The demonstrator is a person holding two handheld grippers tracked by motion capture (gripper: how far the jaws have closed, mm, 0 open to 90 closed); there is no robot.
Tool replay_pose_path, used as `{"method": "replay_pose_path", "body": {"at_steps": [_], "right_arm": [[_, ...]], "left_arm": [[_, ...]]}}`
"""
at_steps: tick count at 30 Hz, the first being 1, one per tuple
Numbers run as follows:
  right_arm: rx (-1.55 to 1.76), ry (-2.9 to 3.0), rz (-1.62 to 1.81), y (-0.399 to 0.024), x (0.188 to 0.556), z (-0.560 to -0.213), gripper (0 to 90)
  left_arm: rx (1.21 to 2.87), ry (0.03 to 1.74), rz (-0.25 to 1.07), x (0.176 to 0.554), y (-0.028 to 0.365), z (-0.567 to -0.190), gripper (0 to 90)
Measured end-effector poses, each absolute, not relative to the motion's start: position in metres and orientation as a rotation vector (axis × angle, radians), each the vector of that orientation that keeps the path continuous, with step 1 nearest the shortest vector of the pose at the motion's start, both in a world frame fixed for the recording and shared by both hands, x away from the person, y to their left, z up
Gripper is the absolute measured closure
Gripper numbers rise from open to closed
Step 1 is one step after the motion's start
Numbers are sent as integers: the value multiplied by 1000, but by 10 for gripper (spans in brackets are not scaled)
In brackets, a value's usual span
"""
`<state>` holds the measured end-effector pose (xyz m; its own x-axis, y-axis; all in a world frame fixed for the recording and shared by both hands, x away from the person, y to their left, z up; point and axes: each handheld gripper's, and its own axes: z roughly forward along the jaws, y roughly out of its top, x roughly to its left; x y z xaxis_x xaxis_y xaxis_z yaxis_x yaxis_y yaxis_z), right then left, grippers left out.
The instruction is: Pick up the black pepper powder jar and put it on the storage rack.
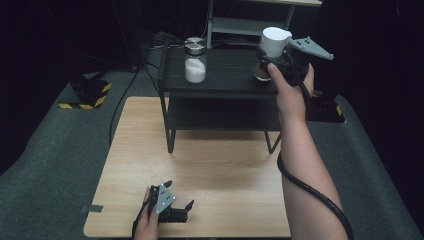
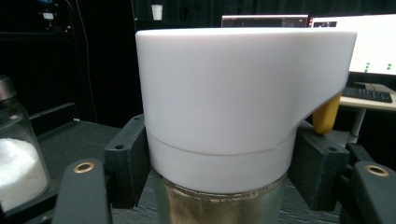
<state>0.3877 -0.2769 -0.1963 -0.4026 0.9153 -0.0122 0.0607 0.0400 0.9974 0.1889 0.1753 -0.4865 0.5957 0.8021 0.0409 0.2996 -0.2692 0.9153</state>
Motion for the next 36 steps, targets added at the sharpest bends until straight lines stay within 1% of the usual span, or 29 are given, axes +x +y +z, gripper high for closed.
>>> {"method": "replay_pose_path", "body": {"at_steps": [9, 23, 31, 34, 36], "right_arm": [[1031, 1580, 1446, -275, 393, -201, 305], [1012, 1545, 1481, -277, 392, -213, 303], [1007, 1559, 1467, -277, 392, -209, 301], [1007, 1555, 1477, -277, 392, -210, 292], [1001, 1556, 1476, -277, 392, -211, 269]], "left_arm": [[1832, 895, 636, 189, 176, -487, 6], [1834, 893, 639, 189, 175, -487, 6], [1832, 895, 637, 189, 176, -487, 5], [1833, 893, 637, 189, 176, -487, 6], [1833, 894, 636, 189, 176, -487, 5]]}}
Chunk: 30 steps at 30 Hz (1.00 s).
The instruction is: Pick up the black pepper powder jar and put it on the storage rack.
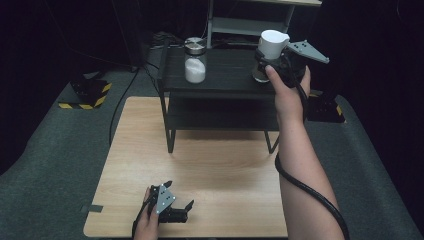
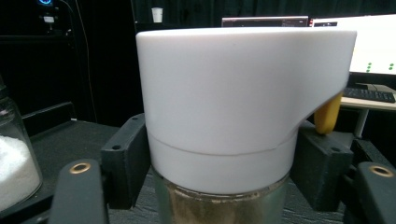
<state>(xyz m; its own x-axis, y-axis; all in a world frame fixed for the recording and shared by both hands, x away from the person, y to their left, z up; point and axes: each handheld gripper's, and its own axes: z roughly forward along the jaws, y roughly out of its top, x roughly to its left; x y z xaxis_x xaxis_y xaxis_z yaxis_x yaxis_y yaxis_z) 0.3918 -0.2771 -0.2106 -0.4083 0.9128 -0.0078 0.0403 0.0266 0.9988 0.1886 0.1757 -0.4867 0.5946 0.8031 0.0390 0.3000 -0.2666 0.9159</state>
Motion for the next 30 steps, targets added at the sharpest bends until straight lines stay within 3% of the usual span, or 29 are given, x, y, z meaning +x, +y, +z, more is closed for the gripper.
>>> {"method": "replay_pose_path", "body": {"at_steps": [10, 15, 30], "right_arm": [[1002, 1550, 1478, -274, 386, -212, 70], [994, 1556, 1483, -277, 382, -213, 14], [937, 1568, 1519, -293, 360, -226, 0]], "left_arm": [[1834, 891, 638, 188, 176, -487, 6], [1838, 889, 637, 189, 175, -487, 5], [1836, 893, 640, 188, 175, -486, 6]]}}
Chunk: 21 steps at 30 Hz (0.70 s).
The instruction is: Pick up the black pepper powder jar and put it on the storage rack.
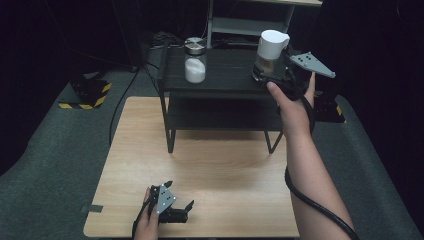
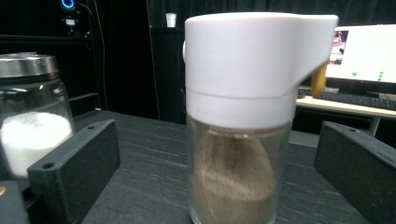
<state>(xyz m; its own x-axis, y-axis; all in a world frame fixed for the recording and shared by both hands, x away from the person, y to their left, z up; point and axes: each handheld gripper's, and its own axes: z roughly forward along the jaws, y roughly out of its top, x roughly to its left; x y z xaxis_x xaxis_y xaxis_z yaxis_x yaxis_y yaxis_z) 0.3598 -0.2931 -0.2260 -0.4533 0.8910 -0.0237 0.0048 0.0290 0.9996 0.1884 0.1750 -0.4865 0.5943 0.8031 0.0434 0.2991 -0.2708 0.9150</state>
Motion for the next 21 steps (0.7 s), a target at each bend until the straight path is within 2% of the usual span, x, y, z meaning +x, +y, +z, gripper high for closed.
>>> {"method": "replay_pose_path", "body": {"at_steps": [21], "right_arm": [[800, 1596, 1599, -320, 307, -261, 0]], "left_arm": [[1843, 886, 647, 188, 174, -486, 6]]}}
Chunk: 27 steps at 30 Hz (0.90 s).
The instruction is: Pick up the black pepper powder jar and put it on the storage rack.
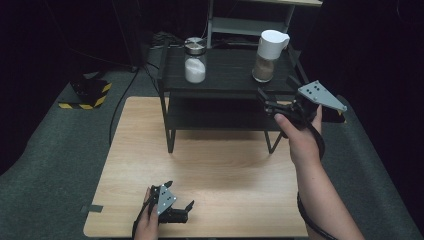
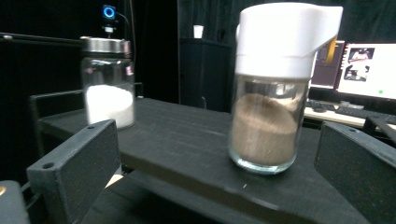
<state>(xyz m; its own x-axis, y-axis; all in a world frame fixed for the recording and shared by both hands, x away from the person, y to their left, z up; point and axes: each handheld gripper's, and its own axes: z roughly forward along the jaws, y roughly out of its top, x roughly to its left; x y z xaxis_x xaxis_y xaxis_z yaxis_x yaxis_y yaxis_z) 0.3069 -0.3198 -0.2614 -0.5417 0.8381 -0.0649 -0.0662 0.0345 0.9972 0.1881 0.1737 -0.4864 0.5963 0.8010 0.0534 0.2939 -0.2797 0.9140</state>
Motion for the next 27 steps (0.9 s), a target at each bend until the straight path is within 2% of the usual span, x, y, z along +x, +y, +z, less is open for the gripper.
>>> {"method": "replay_pose_path", "body": {"at_steps": [27], "right_arm": [[740, 1674, 1592, -345, 253, -349, 0]], "left_arm": [[1824, 890, 637, 188, 176, -488, 5]]}}
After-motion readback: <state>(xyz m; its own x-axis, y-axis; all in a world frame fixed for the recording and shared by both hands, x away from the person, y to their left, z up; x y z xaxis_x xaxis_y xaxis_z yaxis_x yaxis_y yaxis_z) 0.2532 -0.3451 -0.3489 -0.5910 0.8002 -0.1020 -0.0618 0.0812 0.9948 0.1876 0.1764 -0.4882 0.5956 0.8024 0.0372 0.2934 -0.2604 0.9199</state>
